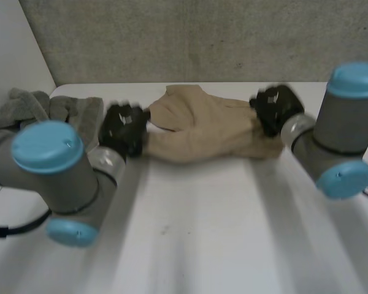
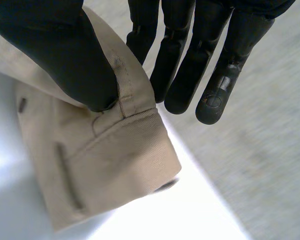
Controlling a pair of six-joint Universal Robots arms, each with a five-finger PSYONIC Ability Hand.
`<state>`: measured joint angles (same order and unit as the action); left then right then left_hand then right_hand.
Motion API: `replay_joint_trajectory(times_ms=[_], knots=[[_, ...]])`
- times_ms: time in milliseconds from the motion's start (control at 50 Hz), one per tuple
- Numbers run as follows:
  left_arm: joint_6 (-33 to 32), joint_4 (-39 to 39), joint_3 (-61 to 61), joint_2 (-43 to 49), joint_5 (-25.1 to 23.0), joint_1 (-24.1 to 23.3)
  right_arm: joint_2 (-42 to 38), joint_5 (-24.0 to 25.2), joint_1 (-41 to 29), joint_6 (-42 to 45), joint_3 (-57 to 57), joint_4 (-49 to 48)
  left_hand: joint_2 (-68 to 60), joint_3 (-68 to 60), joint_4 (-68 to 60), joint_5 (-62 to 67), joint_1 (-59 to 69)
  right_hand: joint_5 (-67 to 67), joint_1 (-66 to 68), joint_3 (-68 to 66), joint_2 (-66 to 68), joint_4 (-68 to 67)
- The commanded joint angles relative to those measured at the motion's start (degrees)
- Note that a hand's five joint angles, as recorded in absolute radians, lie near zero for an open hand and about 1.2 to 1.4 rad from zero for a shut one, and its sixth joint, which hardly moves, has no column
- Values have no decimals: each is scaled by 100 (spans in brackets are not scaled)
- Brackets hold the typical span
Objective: Fold the laundry.
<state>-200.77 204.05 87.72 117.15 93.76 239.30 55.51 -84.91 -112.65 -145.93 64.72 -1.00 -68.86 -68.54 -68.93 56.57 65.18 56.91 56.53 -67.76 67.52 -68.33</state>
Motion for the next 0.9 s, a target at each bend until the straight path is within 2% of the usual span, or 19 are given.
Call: replay_joint_trajectory(times_ms=[20,180,240,380,420,440,540,660,720,740,820,900], knots=[[-24,-919,588,-7,20,-182,100,-8,-11,38,1332,117,-1114,-1146,-1107,1343,1482,1309,2347,-1224,1248,-1167],[-33,-2035,1176,-1123,20,-269,1101,18,6,600,2114,1030,-1114,-1146,-1107,1343,1482,1309,2347,-1224,1248,-1167],[-94,-2737,1422,-1632,11,-471,1488,53,6,1031,2361,1584,-1114,-1146,-1107,1343,1482,1309,2347,-1224,1248,-1167],[-235,-3897,1730,-2046,-50,-857,2113,88,24,1787,2826,2613,-1083,-1115,-1076,1312,1451,1309,2347,-1224,1248,-1167],[-235,-4013,1748,-2047,-51,-955,2209,132,24,1823,2906,2605,1276,1243,1283,-1047,-907,1309,2347,-1224,1248,-1167],[-244,-3970,1714,-2038,-42,-981,2245,237,41,1797,3002,2517,3704,3672,3711,-3475,-3336,1309,2347,-1224,1248,-1167],[-235,-3409,1415,-1976,-42,-719,2236,440,76,1788,3336,2113,5408,5375,5415,-5179,-5039,1309,2347,-1224,1248,-1167],[-226,-2161,949,-1705,-138,-165,2227,466,68,1744,3644,1630,5276,5244,5283,-5047,-4908,1309,2347,-1224,1248,-1167],[-235,-1572,616,-1222,-401,47,2227,466,24,1656,3714,1533,4823,4790,4830,-4594,-4454,1309,2347,-1224,1248,-1167],[-244,-1361,354,-899,-646,143,2227,466,24,1647,3732,1524,4705,4673,4712,-4476,-4337,1309,2347,-1224,1248,-1167],[-235,-1227,-437,-20,-1191,240,2227,466,24,1577,3794,1497,4318,4285,4325,-4089,-3949,1309,2347,-1224,1248,-1167],[-252,-1324,-1237,807,-1395,424,2219,466,41,1524,3838,1401,3747,3714,3754,-3518,-3378,1309,2347,-1224,1248,-1167]])
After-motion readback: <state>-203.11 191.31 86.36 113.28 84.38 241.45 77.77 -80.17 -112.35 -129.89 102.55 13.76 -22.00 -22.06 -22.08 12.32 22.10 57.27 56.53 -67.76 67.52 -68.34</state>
